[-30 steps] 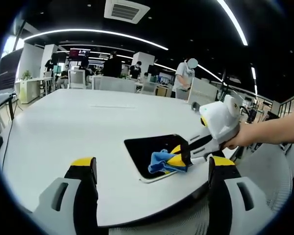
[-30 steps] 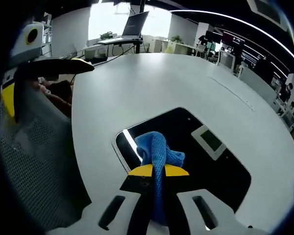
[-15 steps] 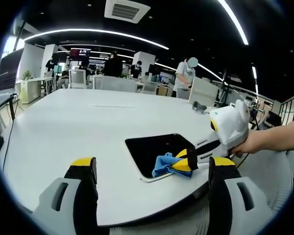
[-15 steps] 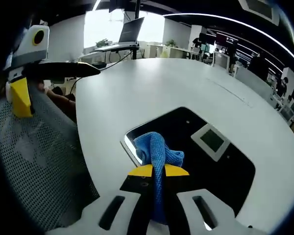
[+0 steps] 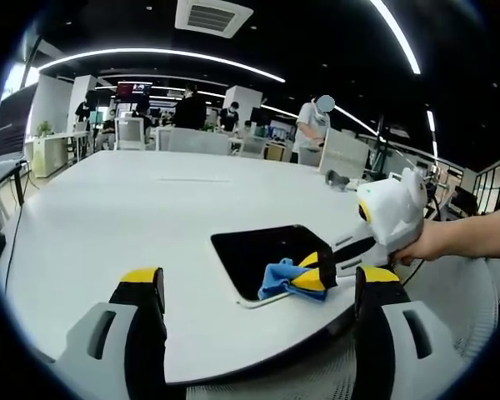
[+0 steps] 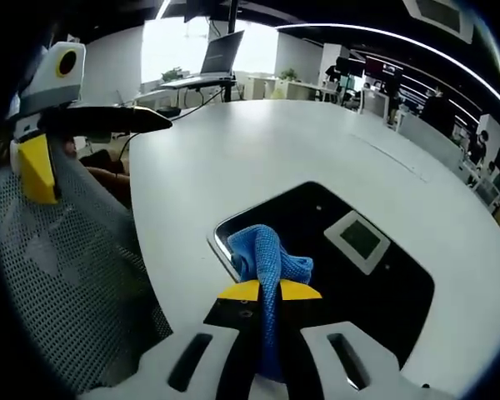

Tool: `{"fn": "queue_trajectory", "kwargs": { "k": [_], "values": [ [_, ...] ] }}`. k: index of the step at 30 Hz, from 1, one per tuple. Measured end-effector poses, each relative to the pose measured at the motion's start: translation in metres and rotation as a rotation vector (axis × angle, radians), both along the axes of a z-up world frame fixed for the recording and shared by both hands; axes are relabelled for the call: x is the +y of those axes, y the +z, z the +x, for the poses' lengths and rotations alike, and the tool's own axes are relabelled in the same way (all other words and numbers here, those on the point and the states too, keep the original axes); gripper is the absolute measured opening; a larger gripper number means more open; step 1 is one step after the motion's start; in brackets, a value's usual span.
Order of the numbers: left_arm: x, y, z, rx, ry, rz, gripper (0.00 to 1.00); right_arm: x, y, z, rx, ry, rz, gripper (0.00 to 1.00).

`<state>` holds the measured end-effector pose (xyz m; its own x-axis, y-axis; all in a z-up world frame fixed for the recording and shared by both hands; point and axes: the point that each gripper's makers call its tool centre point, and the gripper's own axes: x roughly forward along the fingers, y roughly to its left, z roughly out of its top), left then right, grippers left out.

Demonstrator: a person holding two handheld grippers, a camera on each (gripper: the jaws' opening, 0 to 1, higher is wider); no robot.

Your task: Wipe the mirror surface with the cleaning cloth until all visible marks leave the cleaned area.

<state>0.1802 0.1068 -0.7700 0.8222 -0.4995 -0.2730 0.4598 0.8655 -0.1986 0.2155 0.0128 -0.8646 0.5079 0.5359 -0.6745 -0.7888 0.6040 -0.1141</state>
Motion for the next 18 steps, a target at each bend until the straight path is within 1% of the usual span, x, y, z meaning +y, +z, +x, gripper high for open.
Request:
{"fn": "queue_trajectory", "kwargs": {
  "k": [3, 6, 11, 12, 15, 18],
  "values": [
    [0.0002, -0.0003, 0.0003, 0.001, 0.0, 0.0, 0.93, -0.0006, 0.0004, 0.0007, 0.009, 0.0, 0.017, 0.01],
    [-0.0002, -0.0008, -0.0005, 0.002, -0.004, 0.002, 0.93, -0.0012, 0.0006, 0.0015, 0.027, -0.018, 0.058, 0.01],
    [-0.0001, -0.0005, -0.0005, 0.0, -0.003, 0.001, 0.93, -0.0001, 0.0016, 0.0008, -0.01, 0.05, 0.013, 0.01],
    [-0.0002, -0.0005, -0.0006, 0.0, -0.003, 0.001, 0.93, -0.0002, 0.0019, 0.0006, -0.012, 0.052, 0.01, 0.0],
    [0.0002, -0.0004, -0.0009, -0.001, -0.002, -0.001, 0.93, -0.0011, 0.0022, 0.0014, 0.009, 0.027, 0.039, 0.0],
    [0.0002, -0.0002, -0.0009, -0.001, -0.001, -0.001, 0.93, -0.0045, 0.0019, 0.002, 0.021, 0.015, 0.045, 0.0]
  ]
}}
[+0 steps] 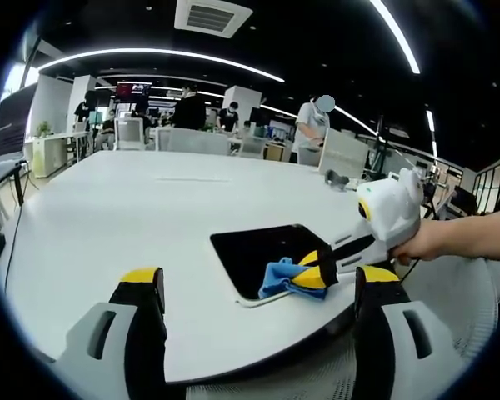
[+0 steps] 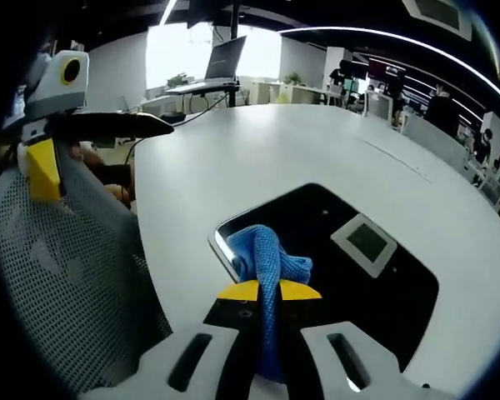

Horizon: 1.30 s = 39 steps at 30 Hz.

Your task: Wipe the mirror surface with the cleaning cloth until all visible marks leave the cleaned area.

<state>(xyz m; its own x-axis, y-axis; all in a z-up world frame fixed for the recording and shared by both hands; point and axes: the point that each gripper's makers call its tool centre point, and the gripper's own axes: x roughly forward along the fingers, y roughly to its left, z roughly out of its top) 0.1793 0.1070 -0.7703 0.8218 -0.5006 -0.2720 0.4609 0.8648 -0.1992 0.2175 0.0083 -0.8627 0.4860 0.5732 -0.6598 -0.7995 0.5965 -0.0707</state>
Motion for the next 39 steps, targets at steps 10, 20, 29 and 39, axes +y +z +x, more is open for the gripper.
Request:
{"fn": "queue_trajectory", "kwargs": {
  "k": [10, 20, 29, 39],
  "values": [
    [0.0, 0.0, -0.001, -0.001, 0.0, -0.001, 0.93, -0.013, 0.0, 0.001, 0.026, -0.05, 0.001, 0.0],
    [0.0, 0.0, -0.001, -0.001, -0.003, 0.0, 0.93, -0.03, 0.0, 0.001, 0.067, -0.094, 0.02, 0.0],
    [0.0, 0.0, -0.001, 0.002, -0.004, -0.001, 0.92, -0.044, 0.0, 0.002, 0.111, -0.16, 0.055, 0.0],
    [-0.001, 0.0, 0.0, 0.003, -0.009, 0.003, 0.92, -0.045, 0.0, 0.003, 0.081, -0.138, 0.013, 0.0]
  ]
}}
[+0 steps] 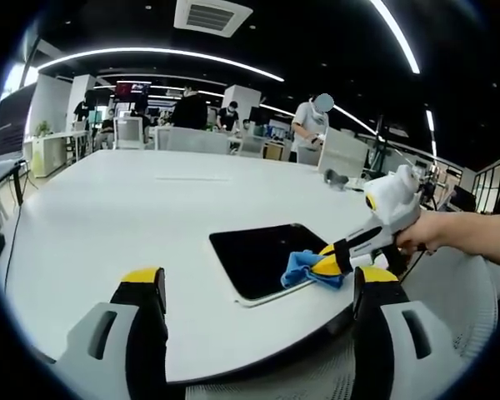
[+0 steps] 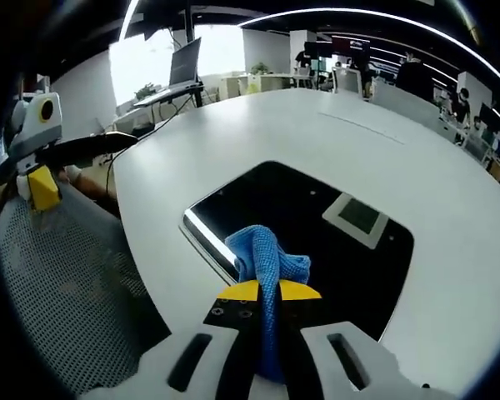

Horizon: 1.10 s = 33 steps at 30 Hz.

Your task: Wipe the mirror surface with the cleaning cloth until all visible marks leave the cleaned area.

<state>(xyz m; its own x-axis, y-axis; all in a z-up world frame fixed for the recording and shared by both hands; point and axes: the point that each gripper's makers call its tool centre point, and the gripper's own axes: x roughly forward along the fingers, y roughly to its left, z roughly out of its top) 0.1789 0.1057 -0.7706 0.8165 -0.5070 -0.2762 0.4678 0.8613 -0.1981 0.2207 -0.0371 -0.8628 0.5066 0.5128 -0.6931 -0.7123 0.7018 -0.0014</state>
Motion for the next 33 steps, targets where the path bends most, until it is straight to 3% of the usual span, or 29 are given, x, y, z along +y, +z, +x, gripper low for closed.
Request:
{"fn": "queue_trajectory", "kwargs": {
  "k": [13, 16, 18, 21, 33],
  "values": [
    [0.001, 0.001, 0.001, 0.0, 0.005, -0.005, 0.92, -0.001, -0.002, 0.009, 0.032, -0.059, 0.032, 0.01],
    [0.001, 0.001, 0.002, 0.002, 0.004, -0.005, 0.92, 0.0, -0.002, 0.016, 0.009, -0.061, 0.014, 0.01],
    [0.001, 0.001, 0.002, 0.002, 0.005, -0.006, 0.92, 0.0, -0.001, 0.021, -0.035, -0.01, -0.021, 0.01],
    [0.002, 0.001, 0.003, -0.001, 0.011, -0.007, 0.92, 0.0, -0.002, 0.025, -0.015, -0.008, -0.011, 0.01],
    [0.004, 0.005, 0.004, -0.024, 0.03, -0.008, 0.92, -0.002, -0.001, 0.06, -0.047, -0.032, -0.032, 0.01]
  ]
}}
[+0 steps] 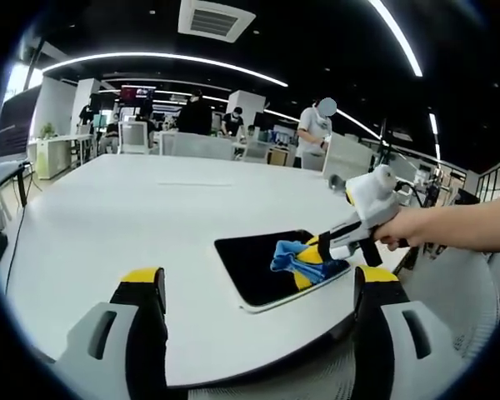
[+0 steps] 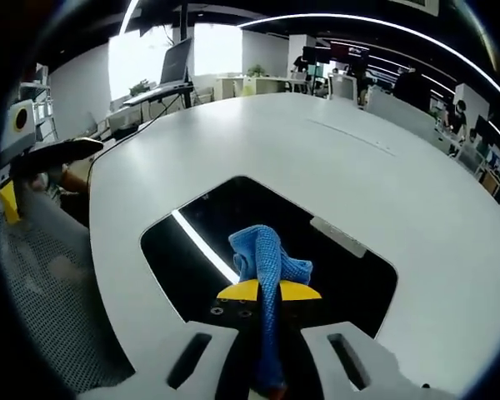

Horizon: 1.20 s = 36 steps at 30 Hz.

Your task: Wipe the mirror surface with the cleaning cloth until all visible marks leave the cleaned area.

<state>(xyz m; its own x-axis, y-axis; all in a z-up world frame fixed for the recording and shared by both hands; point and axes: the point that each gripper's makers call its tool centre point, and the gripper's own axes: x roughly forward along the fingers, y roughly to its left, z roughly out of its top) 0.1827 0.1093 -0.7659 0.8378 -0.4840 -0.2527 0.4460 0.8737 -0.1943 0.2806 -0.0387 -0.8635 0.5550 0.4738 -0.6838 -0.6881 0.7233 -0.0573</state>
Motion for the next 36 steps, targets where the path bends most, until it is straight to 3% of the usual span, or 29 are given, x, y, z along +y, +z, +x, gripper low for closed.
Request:
{"fn": "queue_trajectory", "kwargs": {
  "k": [12, 26, 36],
  "values": [
    [-0.002, 0.001, 0.0, -0.005, -0.021, -0.004, 0.91, -0.002, 0.0, 0.035, 0.017, 0.005, -0.01, 0.01],
    [-0.004, 0.003, 0.0, -0.018, -0.025, -0.01, 0.9, -0.003, -0.001, 0.071, -0.001, 0.024, -0.076, 0.01],
    [-0.006, 0.003, 0.0, -0.013, -0.034, -0.015, 0.89, -0.004, 0.0, 0.071, 0.011, 0.046, -0.088, 0.01]
  ]
}}
